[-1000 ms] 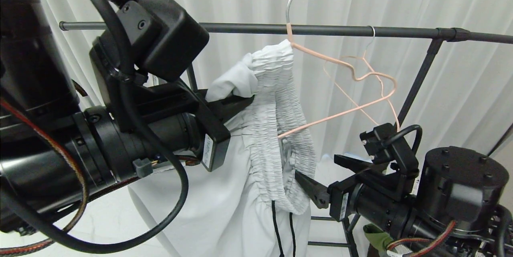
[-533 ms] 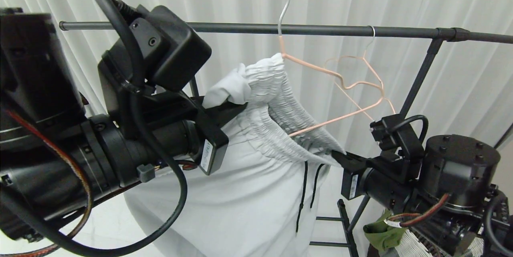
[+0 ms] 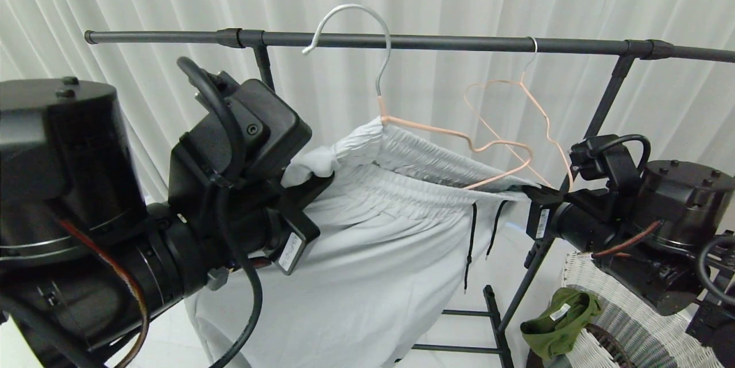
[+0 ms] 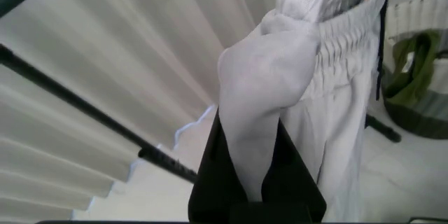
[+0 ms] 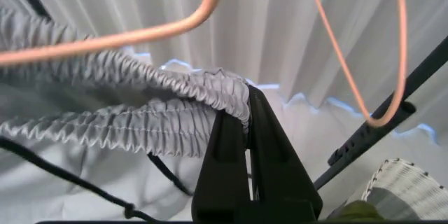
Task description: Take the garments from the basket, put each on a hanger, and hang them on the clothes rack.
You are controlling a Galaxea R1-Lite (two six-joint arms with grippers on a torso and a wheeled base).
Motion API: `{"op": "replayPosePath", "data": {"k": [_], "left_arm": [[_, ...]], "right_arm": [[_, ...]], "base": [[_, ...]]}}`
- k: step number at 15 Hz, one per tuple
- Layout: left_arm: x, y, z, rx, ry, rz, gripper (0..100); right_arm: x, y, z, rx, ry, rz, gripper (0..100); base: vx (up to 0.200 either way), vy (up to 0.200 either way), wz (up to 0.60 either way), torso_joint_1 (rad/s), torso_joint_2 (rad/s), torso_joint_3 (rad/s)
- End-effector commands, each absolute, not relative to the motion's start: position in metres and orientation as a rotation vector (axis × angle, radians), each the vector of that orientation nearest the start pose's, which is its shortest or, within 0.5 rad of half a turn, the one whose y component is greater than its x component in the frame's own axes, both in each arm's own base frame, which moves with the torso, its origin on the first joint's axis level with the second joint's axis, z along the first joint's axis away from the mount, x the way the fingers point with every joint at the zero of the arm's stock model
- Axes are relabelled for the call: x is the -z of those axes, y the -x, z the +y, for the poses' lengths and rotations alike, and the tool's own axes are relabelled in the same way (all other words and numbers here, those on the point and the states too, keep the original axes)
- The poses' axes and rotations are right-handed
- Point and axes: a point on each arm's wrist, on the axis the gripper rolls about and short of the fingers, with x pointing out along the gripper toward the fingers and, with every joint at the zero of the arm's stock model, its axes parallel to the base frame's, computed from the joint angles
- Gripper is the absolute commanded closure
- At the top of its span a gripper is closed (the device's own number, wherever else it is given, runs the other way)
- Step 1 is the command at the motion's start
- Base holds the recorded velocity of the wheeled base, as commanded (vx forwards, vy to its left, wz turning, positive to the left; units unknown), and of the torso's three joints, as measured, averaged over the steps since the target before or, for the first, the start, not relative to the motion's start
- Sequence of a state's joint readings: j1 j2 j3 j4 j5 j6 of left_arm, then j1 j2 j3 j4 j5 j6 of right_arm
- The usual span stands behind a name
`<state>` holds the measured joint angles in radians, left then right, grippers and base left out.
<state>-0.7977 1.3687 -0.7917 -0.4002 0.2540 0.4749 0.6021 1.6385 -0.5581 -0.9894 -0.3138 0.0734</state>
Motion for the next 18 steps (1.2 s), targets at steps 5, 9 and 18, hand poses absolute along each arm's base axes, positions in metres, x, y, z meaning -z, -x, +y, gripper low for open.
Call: {"op": "replayPosePath", "data": {"k": [5, 9, 18], "left_arm": [[-0.221, -0.151, -0.143, 0.572, -0.623, 0.077, 100], [-0.21, -0.156, -0.126, 0.496, -0.69, 0.118, 100], [-0.226, -0.172, -0.16, 0.321, -0.473, 0.147, 100]], "right_arm": [[-0.173, -0.237, 0.148, -0.264, -0.035, 0.083, 100], [-0.173, -0.238, 0.149, -0.268, -0.013, 0.081, 100], [-0.187, -0.164, 0.209, -0.67, 0.158, -0.02, 100]], "base": [[0.0, 0.0, 0.0, 0.0, 0.0, 0.0], [0.0, 0.0, 0.0, 0.0, 0.0, 0.0], [0.0, 0.0, 0.0, 0.0, 0.0, 0.0]]}}
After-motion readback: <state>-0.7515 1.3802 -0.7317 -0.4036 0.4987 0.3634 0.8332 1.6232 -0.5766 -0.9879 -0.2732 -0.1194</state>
